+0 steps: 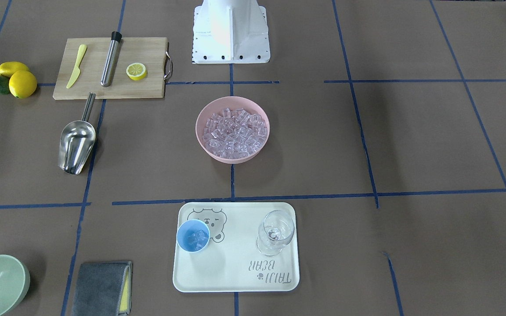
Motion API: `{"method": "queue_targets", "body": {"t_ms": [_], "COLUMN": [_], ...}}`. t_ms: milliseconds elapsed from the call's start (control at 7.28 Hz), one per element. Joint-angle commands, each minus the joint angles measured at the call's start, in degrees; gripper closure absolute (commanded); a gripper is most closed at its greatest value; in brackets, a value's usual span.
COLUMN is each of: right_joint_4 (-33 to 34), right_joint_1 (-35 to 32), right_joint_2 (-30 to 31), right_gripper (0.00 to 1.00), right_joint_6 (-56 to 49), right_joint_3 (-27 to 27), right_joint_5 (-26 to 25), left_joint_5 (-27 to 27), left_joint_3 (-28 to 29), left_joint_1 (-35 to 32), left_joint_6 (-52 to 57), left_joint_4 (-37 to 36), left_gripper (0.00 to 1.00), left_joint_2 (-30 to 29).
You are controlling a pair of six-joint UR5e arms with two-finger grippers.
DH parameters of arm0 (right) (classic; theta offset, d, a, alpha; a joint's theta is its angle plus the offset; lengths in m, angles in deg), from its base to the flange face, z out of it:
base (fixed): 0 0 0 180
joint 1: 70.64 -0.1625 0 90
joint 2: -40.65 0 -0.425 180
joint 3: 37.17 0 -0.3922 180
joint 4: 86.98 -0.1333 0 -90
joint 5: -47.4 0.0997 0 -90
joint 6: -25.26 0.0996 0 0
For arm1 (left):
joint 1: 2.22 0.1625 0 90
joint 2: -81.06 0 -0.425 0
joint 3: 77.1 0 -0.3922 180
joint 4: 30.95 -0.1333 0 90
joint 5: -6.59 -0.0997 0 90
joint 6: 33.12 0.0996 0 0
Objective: Put ice in cup with scoop
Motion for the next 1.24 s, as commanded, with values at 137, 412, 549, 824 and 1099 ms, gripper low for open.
{"method": "queue_targets", "body": {"t_ms": [137, 412, 549, 824, 1099], "right_joint_4": [0.0, 0.0, 0.0, 0.0, 0.0], "right_joint_1": [0.0, 0.0, 0.0, 0.0, 0.0], "right_joint_2": [-0.7, -0.8, -0.7, -0.7, -0.6], "right_gripper": [0.00, 0.00, 0.00, 0.00, 0.00], "right_joint_6": [0.1, 0.1, 0.2, 0.3, 0.4], "right_joint_3": [-0.1, 0.1, 0.2, 0.2, 0.2], "right_joint_5": [0.0, 0.1, 0.1, 0.2, 0.4], "left_joint_5": [-0.1, 0.0, 0.0, 0.0, 0.0], "left_joint_3": [-0.8, -0.8, -0.9, -0.9, -0.9], "left_joint_1": [0.0, 0.0, 0.0, 0.0, 0.1], "left_joint_6": [0.1, 0.1, 0.1, 0.1, 0.1], "left_joint_4": [0.0, 0.0, 0.0, 0.0, 0.1], "left_gripper": [0.00, 0.00, 0.00, 0.00, 0.00], "left_joint_2": [0.2, 0.2, 0.2, 0.2, 0.2]}}
